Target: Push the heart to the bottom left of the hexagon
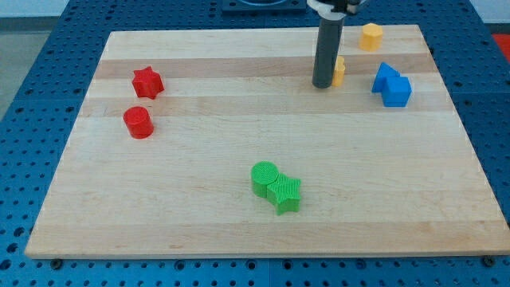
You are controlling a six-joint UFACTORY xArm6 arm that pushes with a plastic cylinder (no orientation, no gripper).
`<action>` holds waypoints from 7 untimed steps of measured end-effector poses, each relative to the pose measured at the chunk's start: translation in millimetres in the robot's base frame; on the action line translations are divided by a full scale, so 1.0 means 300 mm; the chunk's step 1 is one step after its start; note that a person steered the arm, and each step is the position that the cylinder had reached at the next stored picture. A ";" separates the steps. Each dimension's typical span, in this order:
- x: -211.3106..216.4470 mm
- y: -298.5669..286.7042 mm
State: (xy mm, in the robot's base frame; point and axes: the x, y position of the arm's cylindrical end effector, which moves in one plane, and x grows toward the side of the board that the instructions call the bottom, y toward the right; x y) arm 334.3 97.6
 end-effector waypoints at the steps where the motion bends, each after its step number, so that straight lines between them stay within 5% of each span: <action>1: -0.013 0.040; 7: -0.179 0.173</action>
State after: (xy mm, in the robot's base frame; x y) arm 280.6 149.4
